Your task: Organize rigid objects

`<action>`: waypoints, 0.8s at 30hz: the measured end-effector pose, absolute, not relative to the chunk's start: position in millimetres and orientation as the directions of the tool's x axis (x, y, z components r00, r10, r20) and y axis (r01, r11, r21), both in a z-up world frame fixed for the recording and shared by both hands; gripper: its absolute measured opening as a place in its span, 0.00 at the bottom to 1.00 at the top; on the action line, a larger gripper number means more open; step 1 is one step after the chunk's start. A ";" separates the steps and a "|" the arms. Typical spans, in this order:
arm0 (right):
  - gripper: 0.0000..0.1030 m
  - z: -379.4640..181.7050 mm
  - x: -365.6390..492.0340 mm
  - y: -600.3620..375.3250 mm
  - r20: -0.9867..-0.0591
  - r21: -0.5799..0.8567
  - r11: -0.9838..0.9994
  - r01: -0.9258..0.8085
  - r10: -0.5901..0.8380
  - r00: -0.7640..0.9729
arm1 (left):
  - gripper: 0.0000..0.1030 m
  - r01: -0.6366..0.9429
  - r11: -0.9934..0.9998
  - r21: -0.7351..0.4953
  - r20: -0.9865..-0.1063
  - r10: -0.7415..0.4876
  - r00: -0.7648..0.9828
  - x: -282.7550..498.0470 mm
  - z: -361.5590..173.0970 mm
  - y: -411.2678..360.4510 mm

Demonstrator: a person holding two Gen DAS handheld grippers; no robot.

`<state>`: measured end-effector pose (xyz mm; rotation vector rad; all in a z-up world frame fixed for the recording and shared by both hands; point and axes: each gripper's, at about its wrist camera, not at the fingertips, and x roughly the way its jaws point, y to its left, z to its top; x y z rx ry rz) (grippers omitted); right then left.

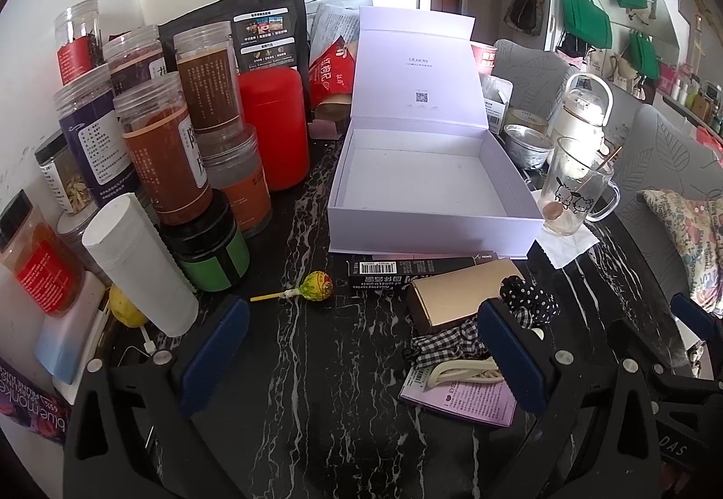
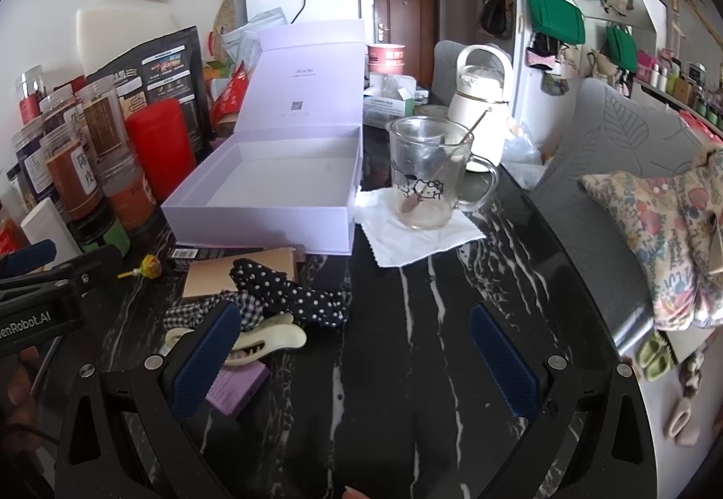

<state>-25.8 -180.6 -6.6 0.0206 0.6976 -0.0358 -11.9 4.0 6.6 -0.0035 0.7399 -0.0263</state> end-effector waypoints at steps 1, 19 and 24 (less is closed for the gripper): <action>1.00 -6.3 -26.0 -179.2 -0.642 0.006 0.999 0.039 -0.026 0.766 | 1.00 0.022 1.000 -0.015 -0.673 -0.026 0.739 -12.8 7.1 5.4; 1.00 4.8 -49.7 -168.6 -0.642 0.019 1.000 0.001 0.011 0.767 | 1.00 -0.001 1.000 0.009 -0.666 0.006 0.746 -35.7 22.7 30.2; 1.00 -0.5 -54.5 -163.3 -0.658 0.029 0.999 -0.018 0.032 0.752 | 1.00 -0.008 1.000 0.004 -0.676 0.009 0.737 -38.2 21.0 43.3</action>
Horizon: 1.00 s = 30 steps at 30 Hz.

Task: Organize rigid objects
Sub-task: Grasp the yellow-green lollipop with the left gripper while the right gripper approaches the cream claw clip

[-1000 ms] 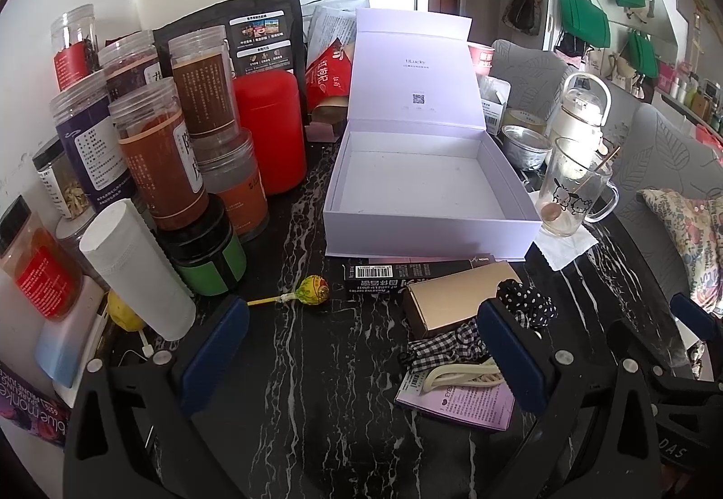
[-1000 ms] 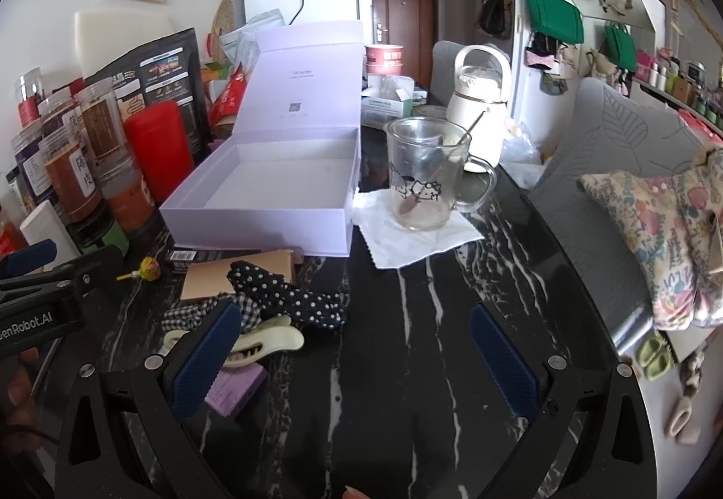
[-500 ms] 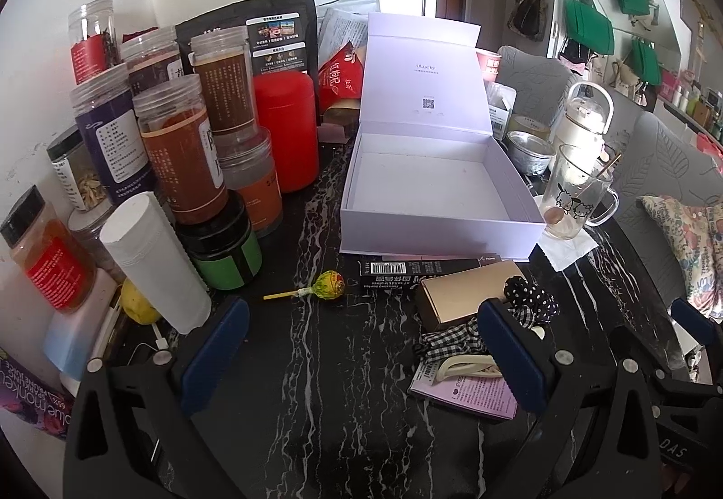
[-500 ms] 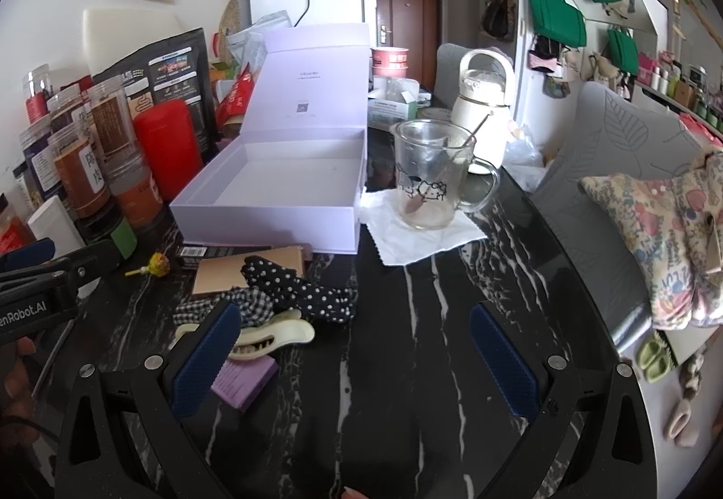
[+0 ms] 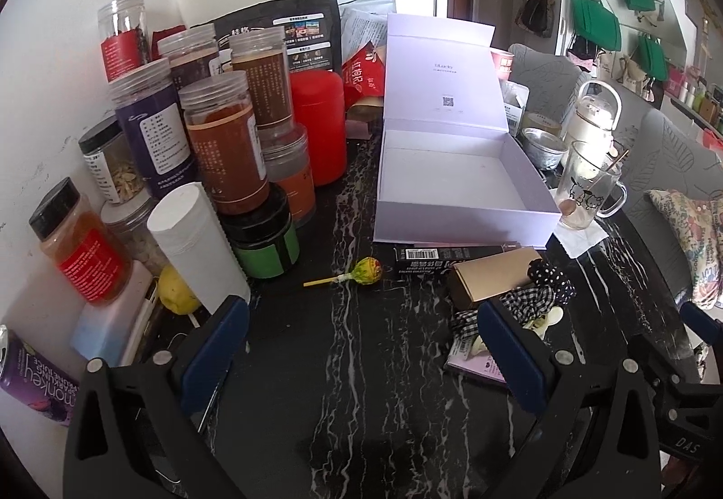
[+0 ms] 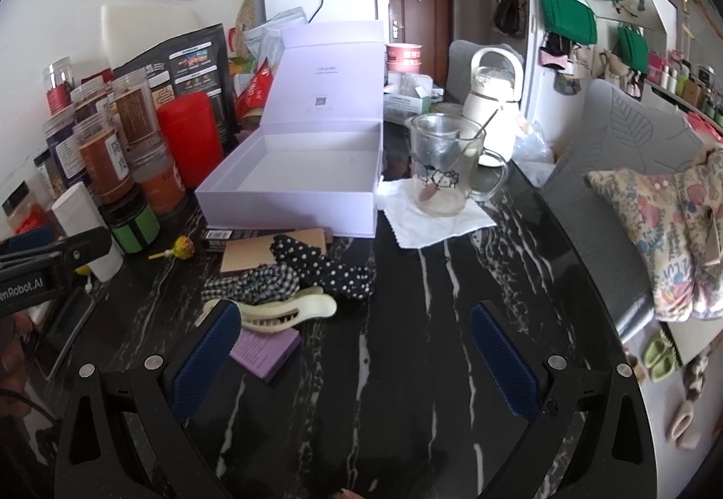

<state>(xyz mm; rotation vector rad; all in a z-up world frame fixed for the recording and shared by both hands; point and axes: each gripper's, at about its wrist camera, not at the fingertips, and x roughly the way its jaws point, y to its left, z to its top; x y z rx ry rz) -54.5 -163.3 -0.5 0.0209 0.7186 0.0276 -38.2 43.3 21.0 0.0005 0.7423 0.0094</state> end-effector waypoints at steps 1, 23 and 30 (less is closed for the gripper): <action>1.00 -2.2 -54.7 -162.2 -0.663 0.029 0.999 -0.023 0.036 0.748 | 1.00 -0.010 1.000 -0.002 -0.678 0.006 0.735 -37.8 19.7 46.0; 1.00 -39.6 -8.0 -163.3 -0.690 0.077 0.996 -0.045 0.086 0.718 | 1.00 -0.110 0.984 -0.139 -0.753 -0.033 0.658 44.9 -59.2 61.6; 1.00 -46.8 10.3 -163.2 -0.702 0.071 0.996 -0.053 0.087 0.707 | 1.00 -0.158 0.982 -0.100 -0.772 0.024 0.635 72.3 -76.3 61.3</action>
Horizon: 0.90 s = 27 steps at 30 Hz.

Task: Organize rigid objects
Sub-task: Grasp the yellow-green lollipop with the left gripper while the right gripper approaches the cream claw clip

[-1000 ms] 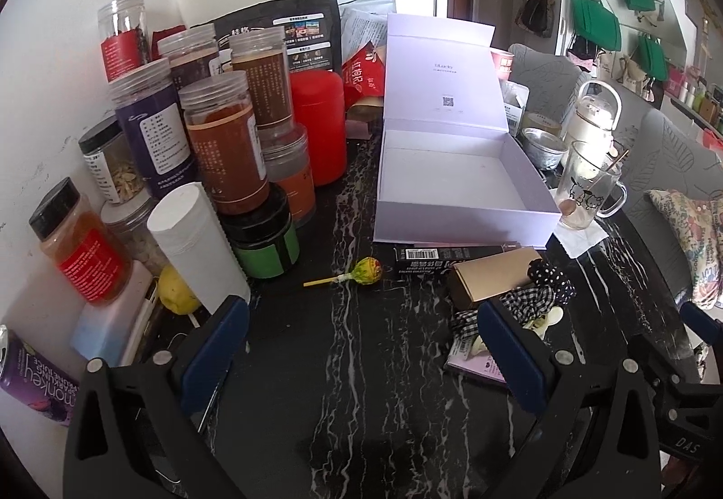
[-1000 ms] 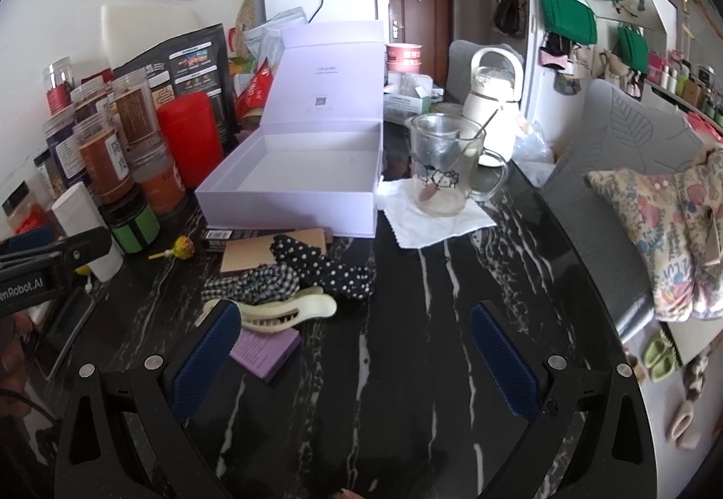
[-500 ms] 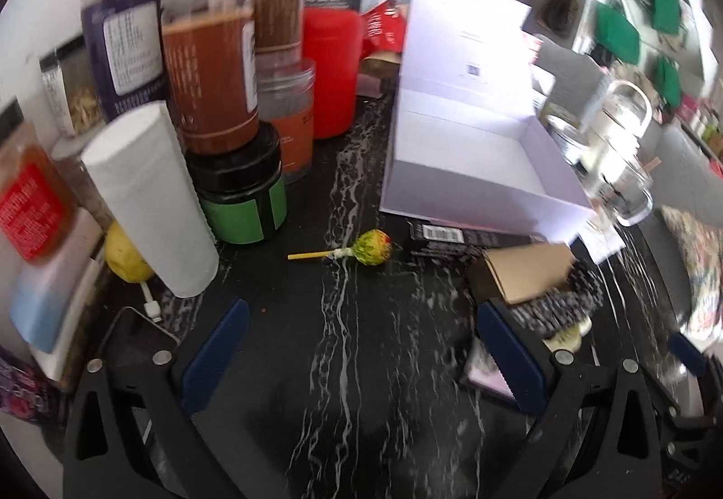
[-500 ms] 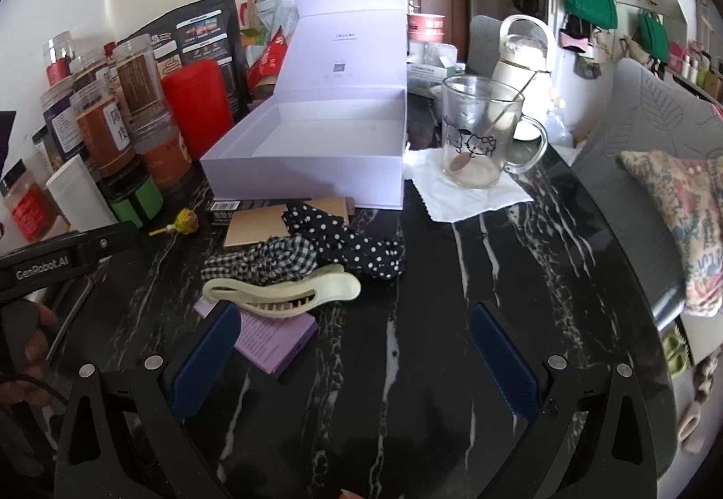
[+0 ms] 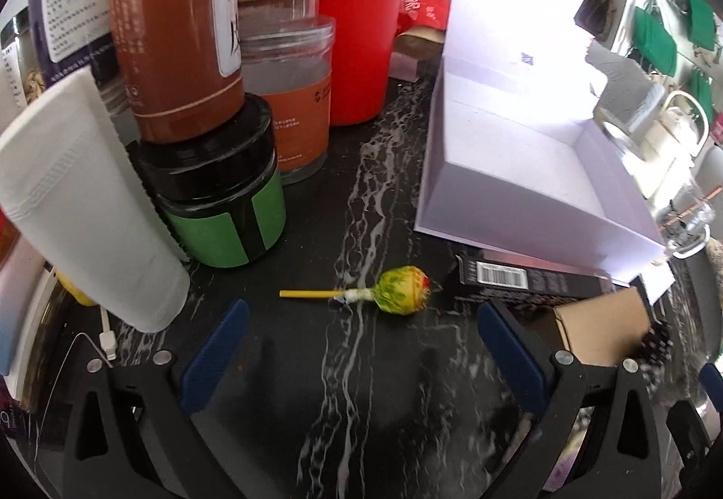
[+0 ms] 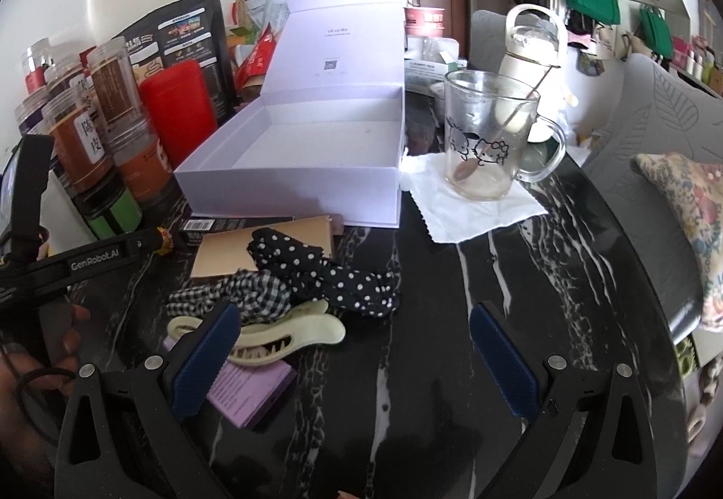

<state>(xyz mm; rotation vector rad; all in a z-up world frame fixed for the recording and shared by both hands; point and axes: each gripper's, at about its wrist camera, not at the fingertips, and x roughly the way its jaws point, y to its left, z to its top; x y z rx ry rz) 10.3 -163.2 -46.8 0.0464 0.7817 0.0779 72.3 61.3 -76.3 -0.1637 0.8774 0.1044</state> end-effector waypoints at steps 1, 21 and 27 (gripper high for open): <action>1.00 -48.2 12.5 -163.0 -0.704 0.073 0.996 -0.055 0.090 0.705 | 1.00 -0.162 0.982 -0.096 -0.774 0.029 0.632 74.8 -78.5 62.0; 1.00 -59.0 32.8 -169.3 -0.728 0.100 0.993 -0.056 0.111 0.676 | 0.99 -0.170 0.985 -0.042 -0.804 0.067 0.590 103.7 -99.8 62.8; 1.00 -59.8 33.0 -170.6 -0.731 0.102 0.993 -0.054 0.112 0.673 | 0.78 -0.158 0.987 -0.013 -0.796 0.086 0.600 102.1 -97.1 59.1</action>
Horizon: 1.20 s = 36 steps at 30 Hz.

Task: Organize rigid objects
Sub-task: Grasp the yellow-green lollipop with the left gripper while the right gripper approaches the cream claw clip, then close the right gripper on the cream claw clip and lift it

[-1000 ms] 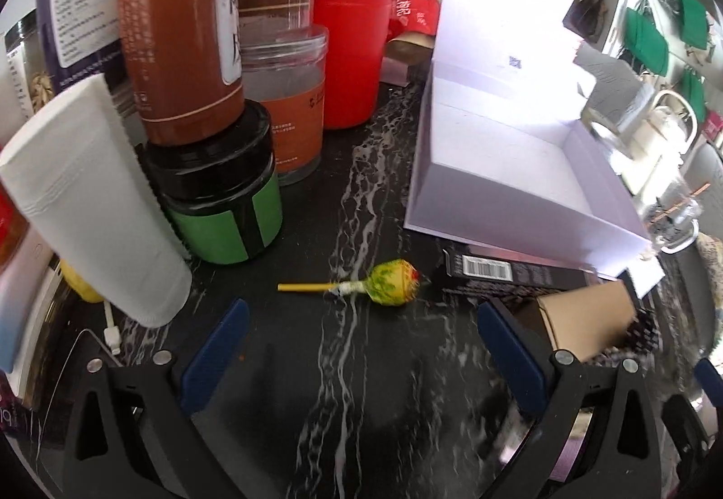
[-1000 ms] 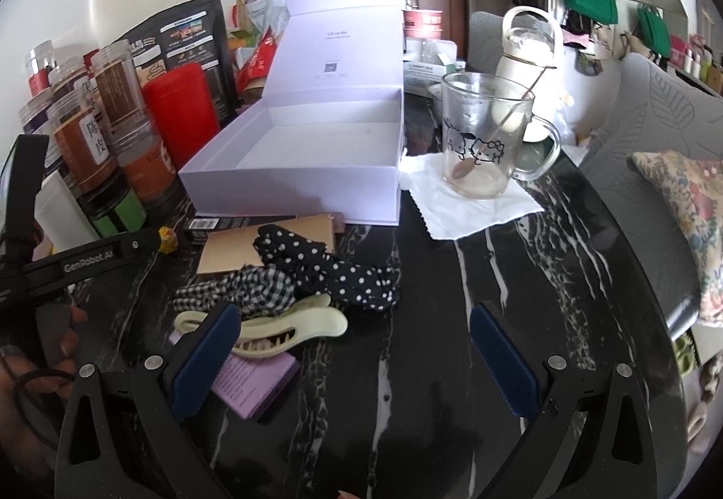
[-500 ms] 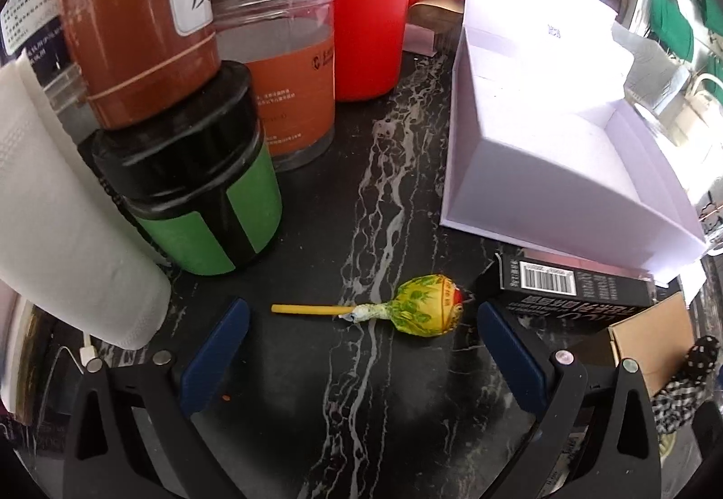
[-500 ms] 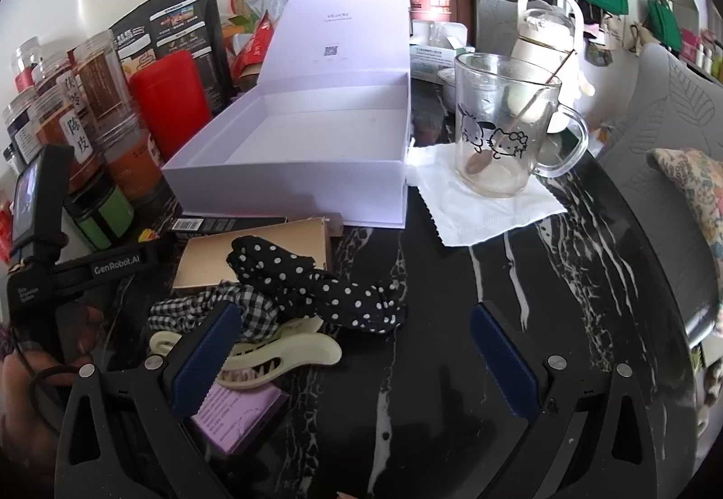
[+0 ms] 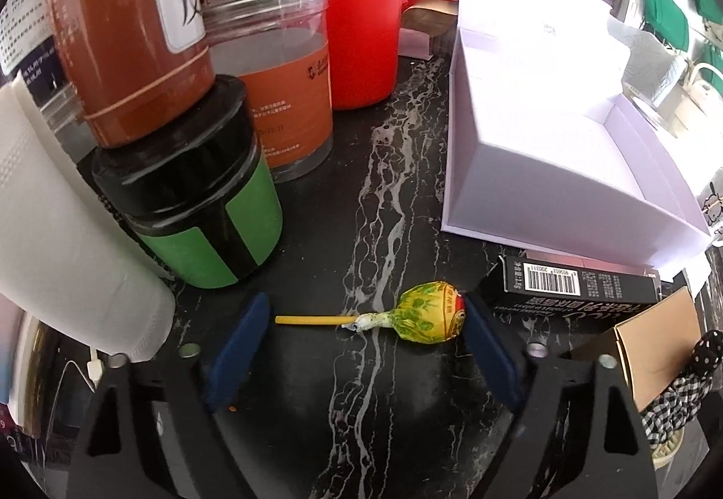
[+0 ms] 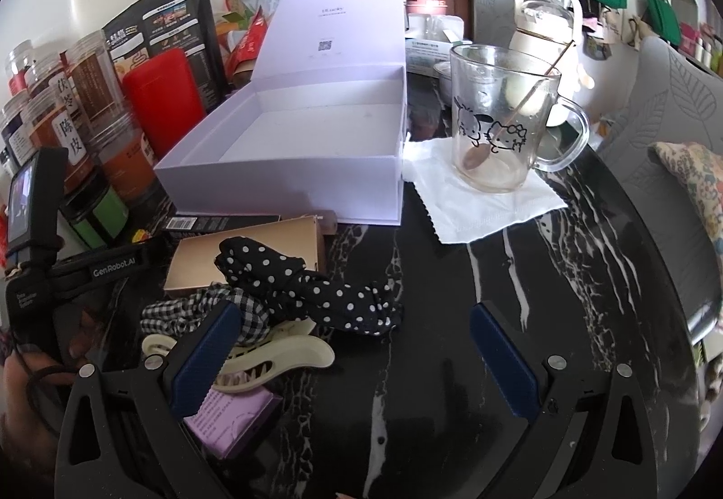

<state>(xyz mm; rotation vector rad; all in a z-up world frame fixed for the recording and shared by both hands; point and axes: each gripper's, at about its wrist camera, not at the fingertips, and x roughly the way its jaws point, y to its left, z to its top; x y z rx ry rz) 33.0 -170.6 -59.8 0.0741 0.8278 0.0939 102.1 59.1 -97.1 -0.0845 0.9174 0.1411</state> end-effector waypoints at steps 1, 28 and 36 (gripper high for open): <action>1.00 -60.6 33.3 -170.9 -0.732 0.105 0.993 -0.053 0.114 0.672 | 0.78 -0.156 0.988 -0.012 -0.794 0.085 0.602 102.1 -96.8 58.1; 1.00 -65.6 45.8 -169.4 -0.736 0.285 0.958 -0.035 0.242 0.633 | 0.78 -0.090 0.995 -0.042 -0.745 0.028 0.666 56.2 -63.7 54.9; 1.00 -75.0 28.0 -156.5 -0.750 0.304 0.948 -0.095 0.300 0.590 | 0.78 -0.082 0.995 -0.047 -0.741 0.020 0.671 39.5 -60.0 55.6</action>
